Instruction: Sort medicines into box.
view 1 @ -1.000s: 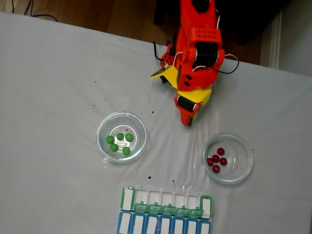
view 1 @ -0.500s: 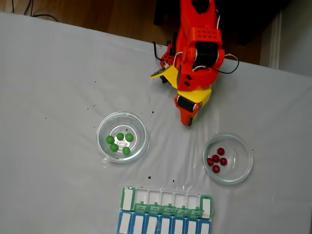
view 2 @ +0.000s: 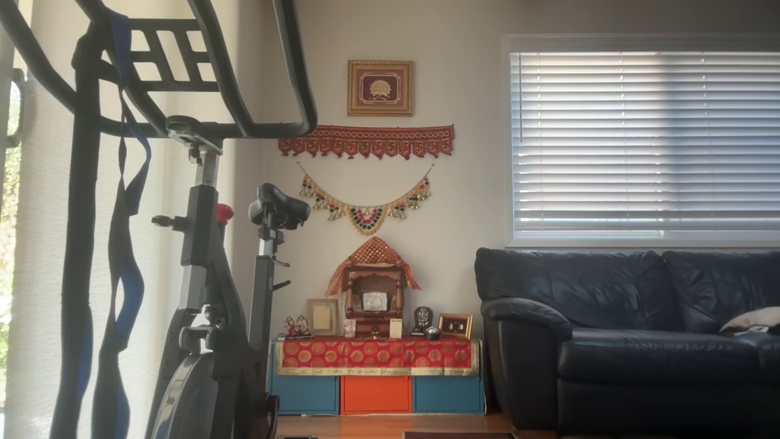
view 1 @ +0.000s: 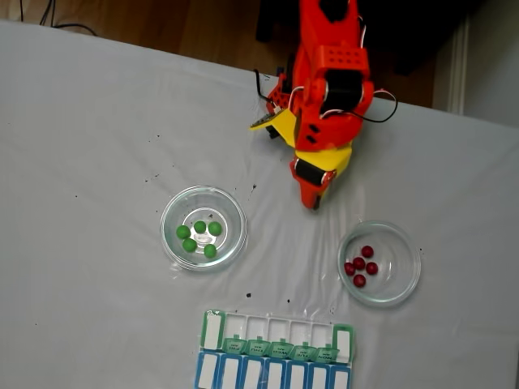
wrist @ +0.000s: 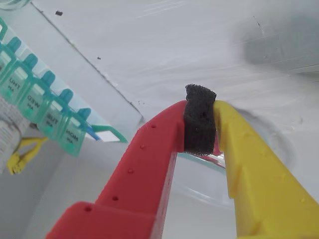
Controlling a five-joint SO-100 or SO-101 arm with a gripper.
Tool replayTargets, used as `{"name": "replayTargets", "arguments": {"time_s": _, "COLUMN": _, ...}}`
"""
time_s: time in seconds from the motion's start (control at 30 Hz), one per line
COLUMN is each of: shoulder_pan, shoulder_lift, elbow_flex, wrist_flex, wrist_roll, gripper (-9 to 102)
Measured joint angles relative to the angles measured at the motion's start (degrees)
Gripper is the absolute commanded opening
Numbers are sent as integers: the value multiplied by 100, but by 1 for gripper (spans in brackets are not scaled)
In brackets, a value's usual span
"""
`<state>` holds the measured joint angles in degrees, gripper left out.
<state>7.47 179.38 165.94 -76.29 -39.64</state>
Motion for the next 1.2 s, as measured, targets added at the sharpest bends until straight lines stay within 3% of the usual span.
{"name": "replayTargets", "arguments": {"time_s": 0.47, "shoulder_pan": 650, "shoulder_lift": 0, "elbow_flex": 0, "wrist_flex": -70, "wrist_roll": 369, "gripper": 1}}
{"name": "replayTargets", "arguments": {"time_s": 0.87, "shoulder_pan": 545, "shoulder_lift": 0, "elbow_flex": 88, "wrist_flex": 1494, "wrist_roll": 2294, "gripper": 1}}
{"name": "replayTargets", "arguments": {"time_s": 1.2, "shoulder_pan": 132, "shoulder_lift": -97, "elbow_flex": -1002, "wrist_flex": 844, "wrist_roll": 4122, "gripper": 1}}
